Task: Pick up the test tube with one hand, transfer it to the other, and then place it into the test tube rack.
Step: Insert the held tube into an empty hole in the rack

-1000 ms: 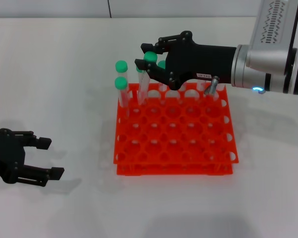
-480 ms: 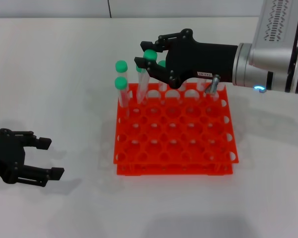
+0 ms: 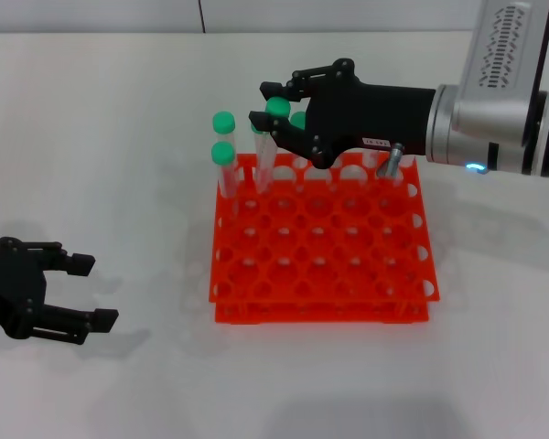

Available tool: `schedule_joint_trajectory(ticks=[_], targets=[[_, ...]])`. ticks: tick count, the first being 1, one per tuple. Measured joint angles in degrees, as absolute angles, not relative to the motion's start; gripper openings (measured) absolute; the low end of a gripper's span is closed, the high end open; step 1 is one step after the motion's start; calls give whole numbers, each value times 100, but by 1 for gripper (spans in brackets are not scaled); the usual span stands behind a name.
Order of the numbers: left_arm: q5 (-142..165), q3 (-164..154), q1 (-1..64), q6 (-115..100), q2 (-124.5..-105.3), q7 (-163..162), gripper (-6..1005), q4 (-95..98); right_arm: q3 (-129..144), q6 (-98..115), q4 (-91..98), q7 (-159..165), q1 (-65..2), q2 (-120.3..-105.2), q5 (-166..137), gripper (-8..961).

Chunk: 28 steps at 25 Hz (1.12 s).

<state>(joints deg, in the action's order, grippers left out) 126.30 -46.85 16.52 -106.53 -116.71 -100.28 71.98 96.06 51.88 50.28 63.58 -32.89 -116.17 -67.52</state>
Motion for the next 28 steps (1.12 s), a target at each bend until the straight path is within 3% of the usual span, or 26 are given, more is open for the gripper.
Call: schedule_joint_trajectory(ticks=[28], targets=[[12624, -4684, 1659, -10652, -11671, -10010, 876, 7196, 9919, 4899, 4767, 6170, -3417, -11619, -6725, 280]])
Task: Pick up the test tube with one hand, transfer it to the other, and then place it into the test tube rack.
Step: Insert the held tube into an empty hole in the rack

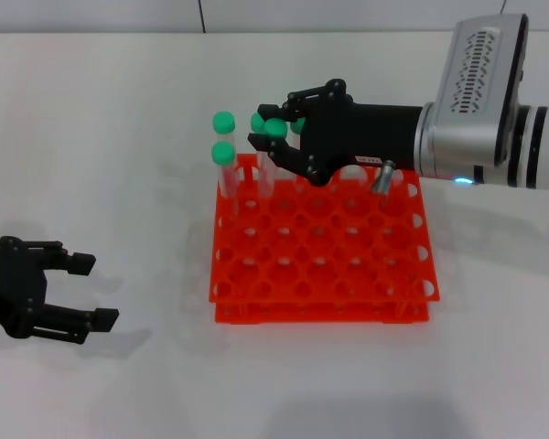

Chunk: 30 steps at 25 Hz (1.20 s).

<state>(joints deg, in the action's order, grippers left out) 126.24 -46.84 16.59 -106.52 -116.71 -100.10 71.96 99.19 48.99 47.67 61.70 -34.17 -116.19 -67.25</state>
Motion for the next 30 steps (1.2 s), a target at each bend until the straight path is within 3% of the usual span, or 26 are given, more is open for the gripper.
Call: schedule_joint_trajectory(ticks=[30], targets=[[12620, -4685, 1661, -10652, -11709, -10007, 877, 7189, 10054, 4751, 4658, 6194, -3427, -11619, -6724, 279]])
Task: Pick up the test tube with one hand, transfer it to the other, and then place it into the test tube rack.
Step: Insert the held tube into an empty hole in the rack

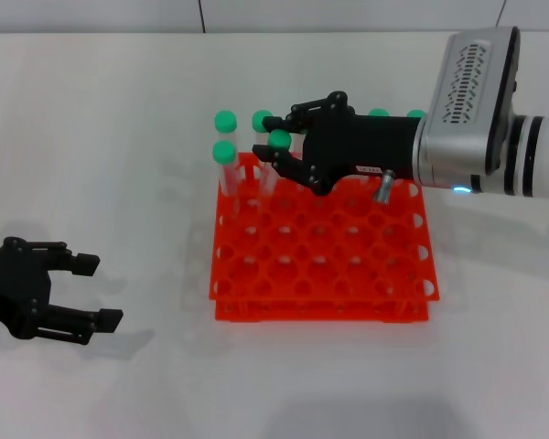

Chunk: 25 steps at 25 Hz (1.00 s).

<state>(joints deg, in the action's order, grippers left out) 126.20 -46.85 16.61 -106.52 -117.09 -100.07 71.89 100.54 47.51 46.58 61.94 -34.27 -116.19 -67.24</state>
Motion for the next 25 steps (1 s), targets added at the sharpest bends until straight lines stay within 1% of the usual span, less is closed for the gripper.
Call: schedule_joint_trajectory(ticks=[25], targets=[[12621, -4712, 1661, -10652, -11706, -10002, 877, 7189, 10081, 4728, 4677, 6230, -3427, -11619, -6724, 279]])
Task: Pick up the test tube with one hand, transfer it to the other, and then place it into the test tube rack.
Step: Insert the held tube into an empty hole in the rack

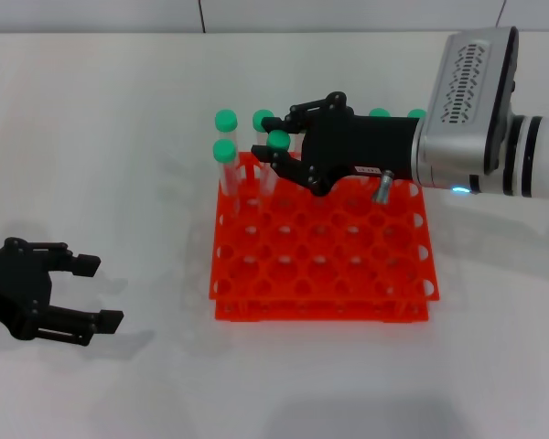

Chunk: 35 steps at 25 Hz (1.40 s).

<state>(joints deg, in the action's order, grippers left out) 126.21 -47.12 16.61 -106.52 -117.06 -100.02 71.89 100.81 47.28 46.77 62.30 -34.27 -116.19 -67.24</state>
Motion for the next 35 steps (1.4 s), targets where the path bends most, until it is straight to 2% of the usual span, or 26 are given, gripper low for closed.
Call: schedule_joint_trajectory(ticks=[35], targets=[[12621, -4696, 1662, -10661, -11706, -10001, 877, 7189, 10099, 4728, 4665, 6390, -3496, -11610, -6755, 278]])
